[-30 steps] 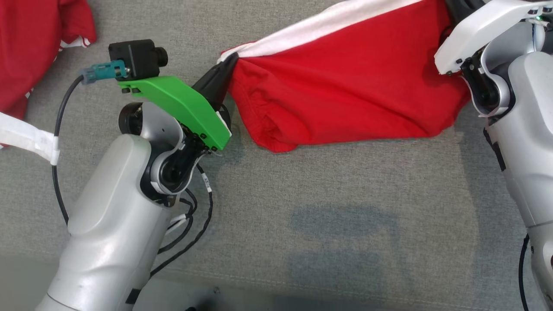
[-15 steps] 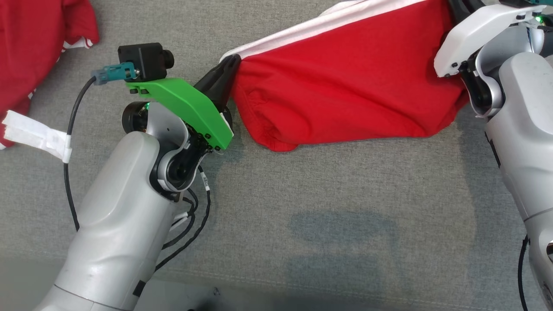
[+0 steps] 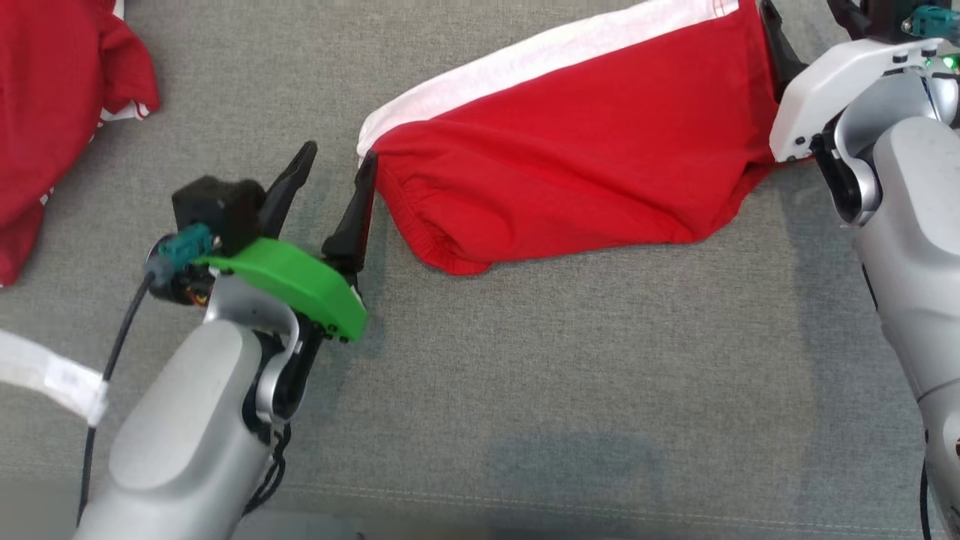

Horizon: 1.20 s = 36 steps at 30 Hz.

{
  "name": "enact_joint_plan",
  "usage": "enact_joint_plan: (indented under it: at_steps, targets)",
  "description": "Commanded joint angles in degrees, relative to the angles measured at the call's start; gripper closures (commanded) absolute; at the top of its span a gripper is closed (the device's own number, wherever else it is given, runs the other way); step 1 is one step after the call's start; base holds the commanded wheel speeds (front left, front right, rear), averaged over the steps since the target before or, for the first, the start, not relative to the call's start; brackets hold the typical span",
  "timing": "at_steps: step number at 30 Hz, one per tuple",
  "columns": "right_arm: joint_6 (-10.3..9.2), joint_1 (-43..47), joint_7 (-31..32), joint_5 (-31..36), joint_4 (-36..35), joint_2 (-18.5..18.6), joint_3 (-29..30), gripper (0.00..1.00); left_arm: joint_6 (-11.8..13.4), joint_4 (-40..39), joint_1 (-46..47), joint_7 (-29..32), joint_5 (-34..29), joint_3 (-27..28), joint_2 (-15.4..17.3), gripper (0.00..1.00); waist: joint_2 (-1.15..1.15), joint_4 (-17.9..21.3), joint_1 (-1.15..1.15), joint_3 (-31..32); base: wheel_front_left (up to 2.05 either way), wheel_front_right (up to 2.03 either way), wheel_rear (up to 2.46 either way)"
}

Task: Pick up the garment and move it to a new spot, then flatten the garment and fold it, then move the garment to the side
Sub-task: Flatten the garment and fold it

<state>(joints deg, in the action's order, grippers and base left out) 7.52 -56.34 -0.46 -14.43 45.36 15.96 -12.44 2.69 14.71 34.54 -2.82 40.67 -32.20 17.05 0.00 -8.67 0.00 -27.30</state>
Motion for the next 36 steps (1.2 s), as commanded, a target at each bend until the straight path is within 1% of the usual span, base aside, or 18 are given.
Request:
enact_joint_plan:
  at_steps: [1,7,10,12,13,14,15,17,21,24,25,26,29,33,36]
  targets:
    - [-0.07,0.81,0.45,-0.10,-0.55,0.12,-0.13,0.00,0.53,-0.64,-1.44,-0.65,-0.78,-0.11,0.36,0.00,0.00,0.48,0.00,1.19,0.00,0.00,0.00]
    - [-0.07,4.45,8.05,-0.72,-5.50,2.48,-2.18,0.00,5.28,-9.48,-10.83,-7.96,-4.76,0.01,2.88,0.00,0.00,-0.61,0.00,1.66,0.00,0.00,0.00]
    - [-0.07,5.48,11.92,-1.34,-7.46,2.97,-2.57,0.00,6.61,-11.80,-13.46,-10.31,-6.13,0.64,3.00,0.00,0.00,-1.80,0.00,1.25,0.00,0.00,0.00]
    - [-0.07,5.44,13.89,0.08,-8.58,4.04,-2.76,0.00,6.34,-13.08,-13.94,-11.47,-8.05,0.79,3.02,0.00,0.00,-2.59,0.00,0.67,0.00,0.00,0.00]
    - [-0.08,5.47,14.72,0.71,-8.90,4.48,-2.80,0.00,6.63,-13.31,-14.31,-11.84,-8.69,1.03,2.85,0.00,0.00,-2.99,0.00,0.40,0.00,0.00,0.00]
    - [-0.07,5.72,15.70,0.77,-9.03,4.29,-2.60,0.00,6.71,-13.46,-14.64,-12.02,-9.45,1.20,2.43,0.00,0.00,-3.39,0.00,0.20,0.00,0.00,0.00]
    - [-0.07,5.98,16.69,0.75,-9.21,3.98,-2.38,0.00,6.47,-13.57,-14.83,-12.19,-10.15,1.32,1.98,0.00,0.00,-3.77,0.00,0.02,0.00,0.00,0.00]
    - [-0.08,6.17,18.47,2.09,-9.57,4.62,-2.21,0.00,5.81,-13.52,-15.02,-12.42,-11.19,1.76,1.12,0.00,0.00,-4.44,0.00,-0.32,0.00,0.00,0.00]
    - [-0.07,7.58,21.60,3.51,-9.93,5.04,-2.35,0.00,3.43,-14.78,-15.46,-12.39,-14.11,4.07,-0.90,0.00,0.00,-5.08,0.00,-0.65,0.00,0.00,0.00]
    - [-0.03,9.17,24.08,2.07,-9.93,4.47,-2.19,0.00,1.65,-14.18,-16.81,-12.37,-15.75,5.90,-2.42,0.00,0.00,-5.05,0.00,-0.31,0.00,0.00,0.00]
    - [-0.02,9.72,24.49,1.50,-10.11,4.16,-2.06,0.39,1.13,-13.93,-17.11,-12.38,-16.34,6.58,-2.91,0.00,0.00,-4.88,0.00,-0.11,0.00,0.00,0.00]
    - [-0.02,10.14,24.66,0.70,-10.22,3.90,-1.30,1.00,0.57,-13.67,-17.49,-12.38,-16.87,7.19,-3.34,0.00,0.00,-4.71,0.00,0.12,0.00,0.00,0.00]
    - [-0.09,11.56,24.63,-1.54,-10.30,3.09,0.79,1.00,-1.44,-12.94,-19.12,-12.38,-18.29,8.26,-4.56,0.00,0.00,-3.75,0.00,1.40,0.00,0.00,0.00]
    - [-0.09,13.67,23.88,-5.12,-10.77,0.95,3.44,1.00,-3.59,-12.05,-22.36,-12.38,-19.46,10.27,-4.81,0.00,0.00,-1.26,0.00,4.24,0.00,0.00,0.00]
    - [-0.10,15.81,23.90,-7.50,-11.46,1.87,4.79,1.00,-5.01,-11.82,-25.36,-12.39,-20.26,11.71,-4.92,0.00,0.00,0.43,0.00,6.57,0.00,0.00,0.00]
